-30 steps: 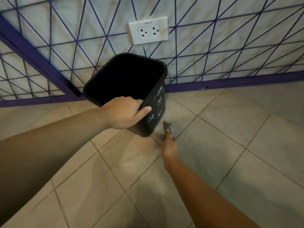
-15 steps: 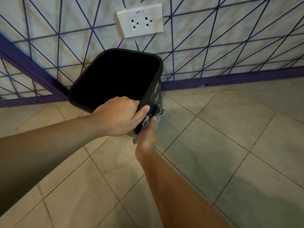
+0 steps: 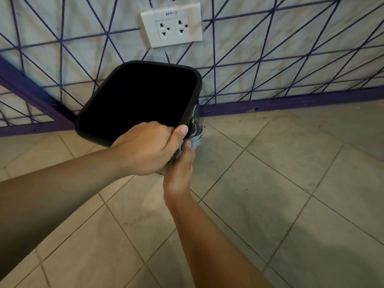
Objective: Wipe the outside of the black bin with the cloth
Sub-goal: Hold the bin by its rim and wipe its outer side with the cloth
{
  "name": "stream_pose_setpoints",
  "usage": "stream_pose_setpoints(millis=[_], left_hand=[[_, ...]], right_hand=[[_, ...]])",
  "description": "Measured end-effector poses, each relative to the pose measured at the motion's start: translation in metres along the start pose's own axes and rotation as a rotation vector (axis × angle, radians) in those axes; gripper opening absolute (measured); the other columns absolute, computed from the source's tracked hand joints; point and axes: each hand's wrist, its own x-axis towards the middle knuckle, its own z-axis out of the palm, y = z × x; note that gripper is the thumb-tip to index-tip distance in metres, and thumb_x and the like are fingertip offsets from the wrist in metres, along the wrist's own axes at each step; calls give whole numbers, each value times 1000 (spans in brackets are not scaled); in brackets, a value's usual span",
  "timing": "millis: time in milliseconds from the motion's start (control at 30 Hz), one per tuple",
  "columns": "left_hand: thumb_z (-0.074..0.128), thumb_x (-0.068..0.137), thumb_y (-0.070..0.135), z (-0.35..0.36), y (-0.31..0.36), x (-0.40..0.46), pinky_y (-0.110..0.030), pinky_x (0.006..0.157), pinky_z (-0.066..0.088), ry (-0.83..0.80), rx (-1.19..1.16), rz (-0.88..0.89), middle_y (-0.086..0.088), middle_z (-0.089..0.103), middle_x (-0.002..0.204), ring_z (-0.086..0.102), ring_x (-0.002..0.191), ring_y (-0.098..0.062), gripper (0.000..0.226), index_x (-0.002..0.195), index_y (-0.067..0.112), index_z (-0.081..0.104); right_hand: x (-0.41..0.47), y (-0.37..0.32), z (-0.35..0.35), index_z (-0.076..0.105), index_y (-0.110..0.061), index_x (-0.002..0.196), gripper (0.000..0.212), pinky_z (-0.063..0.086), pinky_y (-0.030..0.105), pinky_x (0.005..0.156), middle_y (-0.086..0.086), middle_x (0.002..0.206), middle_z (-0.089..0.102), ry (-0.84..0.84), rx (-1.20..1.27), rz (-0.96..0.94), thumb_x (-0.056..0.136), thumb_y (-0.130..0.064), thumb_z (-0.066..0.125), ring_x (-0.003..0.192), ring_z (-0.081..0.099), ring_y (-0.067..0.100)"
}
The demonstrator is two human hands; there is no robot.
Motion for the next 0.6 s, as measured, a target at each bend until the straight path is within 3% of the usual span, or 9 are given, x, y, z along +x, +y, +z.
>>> stream_pose_setpoints(millis=[133, 200, 300, 367, 500, 600], left_hand=[[21, 102, 46, 0, 0, -1, -27, 53, 42, 12, -2, 7, 2, 57, 50, 57, 50, -7, 58, 60, 25, 55], [21, 103, 45, 0, 0, -1, -26, 53, 41, 19, -14, 10, 3, 58, 51, 58, 51, -6, 58, 60, 26, 54], [22, 104, 45, -1, 1, 0, -26, 53, 36, 24, -6, -1, 1, 55, 50, 56, 50, -8, 59, 58, 24, 52], [22, 104, 45, -1, 1, -1, -28, 54, 41, 13, -34, -3, 2, 57, 50, 58, 53, -6, 59, 59, 26, 55], [23, 104, 44, -1, -1, 0, -27, 53, 37, 29, -48, -1, 3, 53, 47, 57, 53, -3, 60, 55, 25, 51], [22, 104, 46, 0, -2, 0, -29, 53, 38, 36, -49, 4, 2, 54, 48, 57, 51, -6, 59, 56, 25, 52]], right_hand=[[3, -7, 3, 46, -32, 170, 121, 28, 56, 139, 0, 176, 46, -4, -9, -45, 72, -104, 49, 170, 33, 21], [0, -8, 4, 48, -30, 169, 115, 30, 53, 139, 1, 174, 50, -39, -37, -60, 77, -99, 49, 169, 36, 20], [8, -9, 0, 46, -31, 170, 111, 28, 54, 139, 1, 175, 47, -11, -17, -64, 78, -94, 44, 169, 35, 23], [5, -9, 3, 43, -32, 171, 111, 26, 56, 140, 1, 179, 42, -26, -13, -52, 78, -92, 41, 172, 29, 24], [3, -8, 4, 39, -32, 173, 133, 23, 56, 141, 1, 180, 41, -46, -60, -161, 68, -114, 36, 172, 28, 21], [4, -11, 1, 33, -31, 175, 135, 21, 56, 141, 1, 182, 35, -66, -74, -144, 69, -114, 34, 173, 24, 21]])
